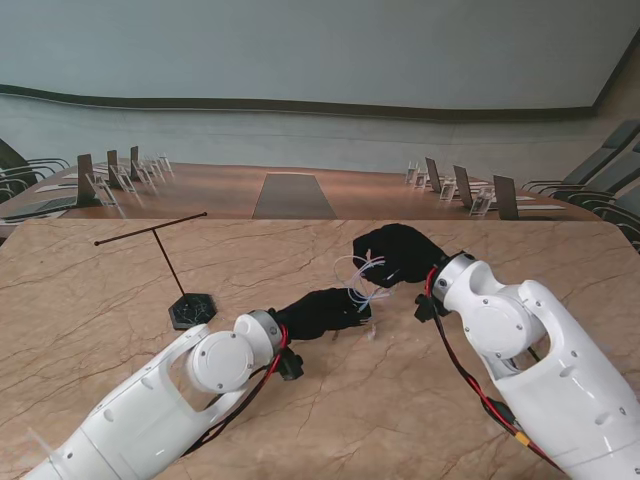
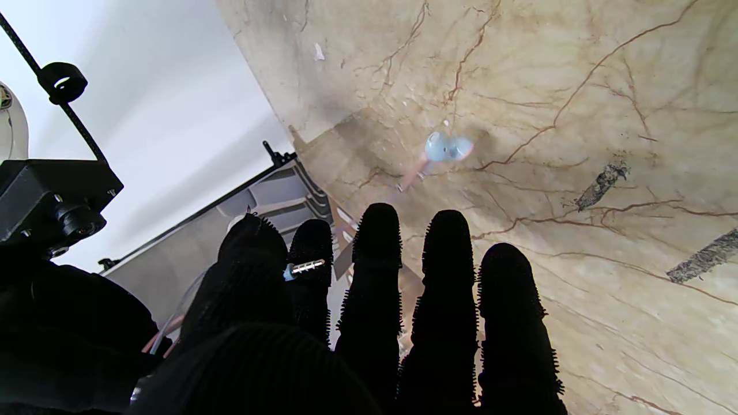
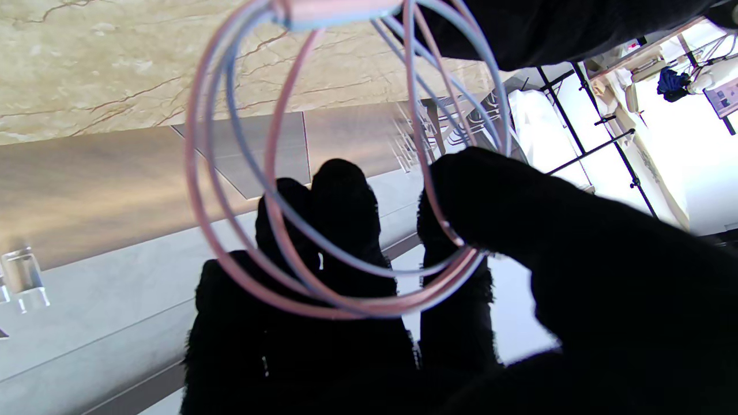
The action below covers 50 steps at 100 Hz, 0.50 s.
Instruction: Take the wired earphone off the rack, coil the cable and place them on the table
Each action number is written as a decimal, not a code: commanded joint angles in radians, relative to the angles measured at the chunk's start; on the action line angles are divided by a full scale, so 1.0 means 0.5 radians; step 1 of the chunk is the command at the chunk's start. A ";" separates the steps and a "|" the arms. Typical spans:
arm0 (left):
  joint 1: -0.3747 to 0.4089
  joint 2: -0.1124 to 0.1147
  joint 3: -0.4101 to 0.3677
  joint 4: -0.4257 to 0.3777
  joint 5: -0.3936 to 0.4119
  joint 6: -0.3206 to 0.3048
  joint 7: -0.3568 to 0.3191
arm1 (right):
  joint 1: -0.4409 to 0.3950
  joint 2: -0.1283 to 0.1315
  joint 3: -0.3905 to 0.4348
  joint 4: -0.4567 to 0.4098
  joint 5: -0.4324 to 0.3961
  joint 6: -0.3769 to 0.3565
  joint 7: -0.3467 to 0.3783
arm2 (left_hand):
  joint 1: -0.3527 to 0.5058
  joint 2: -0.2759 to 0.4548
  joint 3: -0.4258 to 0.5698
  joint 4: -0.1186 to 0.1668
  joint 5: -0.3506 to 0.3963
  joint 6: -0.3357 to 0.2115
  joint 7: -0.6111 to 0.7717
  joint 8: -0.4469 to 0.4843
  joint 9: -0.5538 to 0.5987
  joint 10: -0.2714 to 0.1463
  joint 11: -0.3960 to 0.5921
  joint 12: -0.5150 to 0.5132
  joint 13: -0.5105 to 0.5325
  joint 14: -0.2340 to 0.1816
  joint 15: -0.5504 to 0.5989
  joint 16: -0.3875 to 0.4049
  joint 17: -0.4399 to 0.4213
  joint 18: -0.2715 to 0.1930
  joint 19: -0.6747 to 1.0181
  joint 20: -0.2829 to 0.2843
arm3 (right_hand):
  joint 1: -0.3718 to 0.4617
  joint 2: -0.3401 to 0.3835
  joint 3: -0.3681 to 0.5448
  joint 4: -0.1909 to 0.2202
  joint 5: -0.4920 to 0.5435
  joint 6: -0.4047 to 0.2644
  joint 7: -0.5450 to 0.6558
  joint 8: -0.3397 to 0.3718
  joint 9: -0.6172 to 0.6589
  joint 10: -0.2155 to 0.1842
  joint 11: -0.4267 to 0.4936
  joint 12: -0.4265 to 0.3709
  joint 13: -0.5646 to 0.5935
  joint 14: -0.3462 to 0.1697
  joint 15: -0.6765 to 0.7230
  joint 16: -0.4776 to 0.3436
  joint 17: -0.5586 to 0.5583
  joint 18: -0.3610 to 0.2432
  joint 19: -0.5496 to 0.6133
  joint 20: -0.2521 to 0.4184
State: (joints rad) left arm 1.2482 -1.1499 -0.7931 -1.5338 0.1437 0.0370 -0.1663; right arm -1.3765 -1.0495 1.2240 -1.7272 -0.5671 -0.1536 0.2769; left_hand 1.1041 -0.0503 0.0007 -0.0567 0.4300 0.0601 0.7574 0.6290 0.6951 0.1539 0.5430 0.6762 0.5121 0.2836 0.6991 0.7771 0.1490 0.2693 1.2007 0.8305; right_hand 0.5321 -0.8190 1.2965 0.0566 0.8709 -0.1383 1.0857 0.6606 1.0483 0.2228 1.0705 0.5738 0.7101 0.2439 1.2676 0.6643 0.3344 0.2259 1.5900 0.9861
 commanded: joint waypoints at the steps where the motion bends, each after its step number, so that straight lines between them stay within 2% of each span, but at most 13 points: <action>1: 0.002 -0.021 0.001 -0.013 -0.002 0.009 0.010 | 0.006 -0.015 -0.013 -0.003 0.008 0.005 0.008 | 0.185 0.055 -0.042 0.017 0.002 -0.090 0.137 0.028 0.079 -0.034 0.070 0.051 0.078 -0.023 0.056 -0.011 0.031 -0.012 0.076 0.000 | 0.114 0.041 0.285 0.197 0.195 -0.208 0.256 0.024 0.036 0.254 0.025 0.021 0.115 0.200 0.160 0.012 0.024 -0.119 0.003 0.005; 20: -0.001 -0.019 -0.007 -0.023 0.001 -0.005 0.013 | 0.003 -0.012 -0.015 -0.003 0.006 -0.001 0.023 | 0.321 0.112 -0.043 0.022 -0.069 -0.160 0.260 0.108 0.141 -0.074 0.139 0.112 0.127 -0.022 0.087 -0.006 0.073 -0.003 0.120 0.006 | 0.112 0.045 0.287 0.195 0.195 -0.208 0.257 0.023 0.035 0.255 0.026 0.020 0.114 0.198 0.160 0.012 0.023 -0.118 0.002 0.004; 32: 0.000 -0.023 -0.009 -0.018 -0.004 -0.017 0.025 | -0.003 -0.009 -0.007 -0.007 -0.002 -0.009 0.030 | 0.374 0.107 0.022 0.046 -0.084 -0.269 0.300 0.166 0.265 -0.115 0.199 0.150 0.212 -0.009 0.129 0.003 0.132 0.020 0.165 0.015 | 0.110 0.044 0.288 0.195 0.196 -0.206 0.258 0.021 0.035 0.253 0.027 0.019 0.113 0.198 0.160 0.012 0.022 -0.120 0.002 0.004; 43: 0.004 -0.028 -0.014 -0.012 0.007 -0.031 0.048 | -0.008 -0.006 0.001 -0.009 -0.009 -0.013 0.038 | 0.373 0.085 0.080 0.044 -0.036 -0.381 0.314 0.199 0.371 -0.116 0.242 0.182 0.295 0.017 0.158 0.001 0.198 0.055 0.215 0.023 | 0.108 0.047 0.288 0.195 0.193 -0.207 0.257 0.020 0.034 0.252 0.028 0.019 0.114 0.196 0.160 0.012 0.022 -0.119 0.002 0.004; 50: 0.008 -0.027 -0.020 -0.011 0.009 -0.040 0.053 | -0.011 -0.006 0.005 -0.009 -0.010 -0.016 0.040 | 0.374 0.099 0.098 0.043 0.011 -0.415 0.367 0.274 0.392 -0.112 0.265 0.215 0.312 0.026 0.175 0.001 0.213 0.064 0.240 0.022 | 0.109 0.045 0.288 0.195 0.193 -0.206 0.258 0.019 0.036 0.254 0.028 0.019 0.114 0.198 0.160 0.012 0.021 -0.118 0.002 0.004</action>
State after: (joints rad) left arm 1.2461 -1.1571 -0.7978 -1.5350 0.1458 0.0221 -0.1413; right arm -1.3749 -1.0519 1.2261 -1.7257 -0.5692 -0.1566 0.2946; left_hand 1.2110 -0.0295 0.0327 -0.0538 0.4205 -0.0877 0.8942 0.7320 0.8674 0.1174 0.6409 0.7624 0.6400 0.2836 0.7616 0.7693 0.2406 0.2834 1.2684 0.8305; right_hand 0.5321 -0.8190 1.2965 0.0566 0.8710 -0.1383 1.0857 0.6594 1.0483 0.2229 1.0705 0.5738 0.7107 0.2440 1.2676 0.6643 0.3349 0.2261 1.5900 0.9861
